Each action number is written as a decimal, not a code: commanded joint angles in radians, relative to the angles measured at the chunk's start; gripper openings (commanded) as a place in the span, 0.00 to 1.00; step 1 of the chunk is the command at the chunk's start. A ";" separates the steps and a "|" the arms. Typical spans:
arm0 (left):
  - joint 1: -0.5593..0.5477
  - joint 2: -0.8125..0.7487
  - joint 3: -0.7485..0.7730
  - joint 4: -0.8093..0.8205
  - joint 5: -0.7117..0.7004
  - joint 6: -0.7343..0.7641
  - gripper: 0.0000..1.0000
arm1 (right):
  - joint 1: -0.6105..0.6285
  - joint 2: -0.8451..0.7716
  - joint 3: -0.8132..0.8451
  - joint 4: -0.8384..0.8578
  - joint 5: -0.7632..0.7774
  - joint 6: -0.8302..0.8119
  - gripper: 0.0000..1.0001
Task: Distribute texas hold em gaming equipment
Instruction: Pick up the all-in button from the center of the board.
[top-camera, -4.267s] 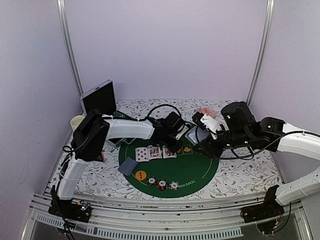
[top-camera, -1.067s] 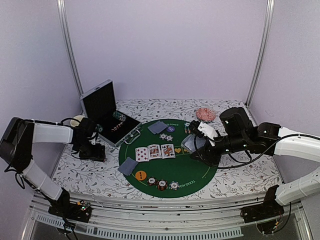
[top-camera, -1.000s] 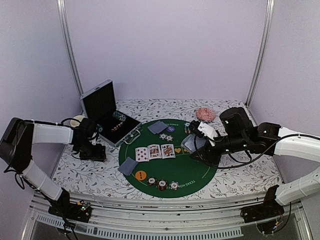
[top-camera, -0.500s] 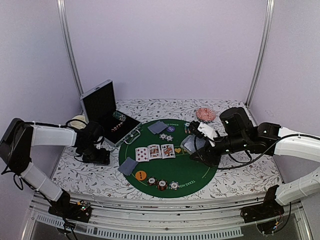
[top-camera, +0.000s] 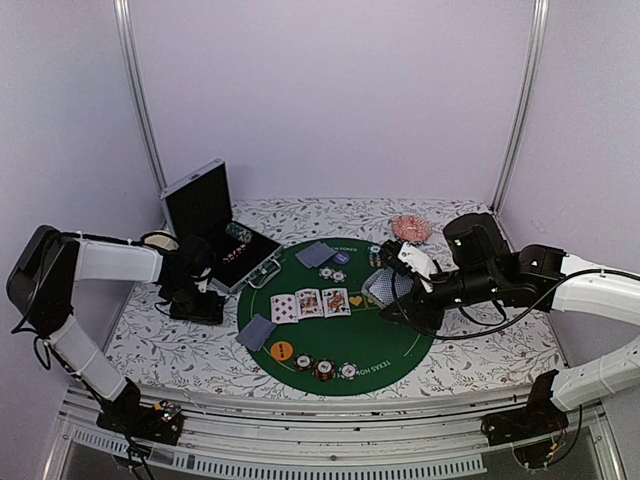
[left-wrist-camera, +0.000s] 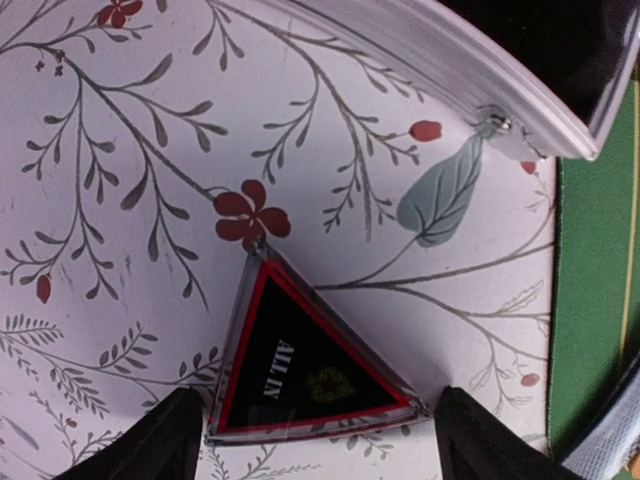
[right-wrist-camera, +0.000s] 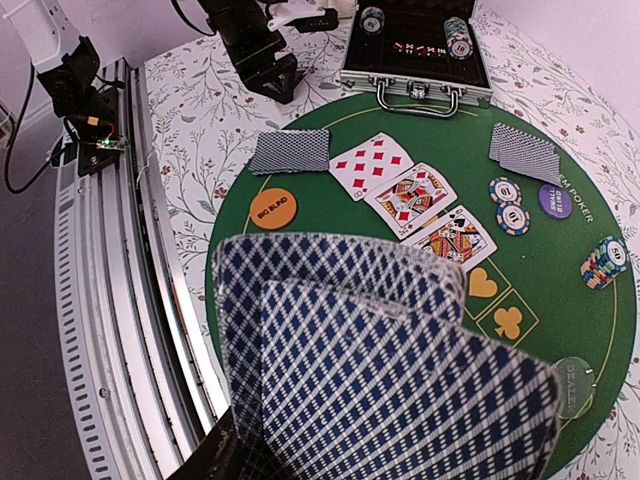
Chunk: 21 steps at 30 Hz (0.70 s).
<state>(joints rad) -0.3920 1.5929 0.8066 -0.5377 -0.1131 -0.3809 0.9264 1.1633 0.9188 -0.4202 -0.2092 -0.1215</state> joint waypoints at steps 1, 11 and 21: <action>-0.008 0.045 0.036 -0.024 -0.028 0.037 0.85 | -0.005 -0.013 0.008 0.015 -0.021 -0.009 0.45; -0.004 0.099 0.105 -0.082 0.024 0.099 0.91 | -0.005 -0.023 0.008 0.011 -0.017 -0.010 0.45; -0.003 0.124 0.182 -0.188 0.106 0.124 0.77 | -0.005 -0.021 0.008 0.004 -0.027 -0.012 0.45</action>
<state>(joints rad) -0.3920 1.6760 0.9440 -0.6579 -0.0719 -0.2779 0.9260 1.1629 0.9188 -0.4210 -0.2195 -0.1249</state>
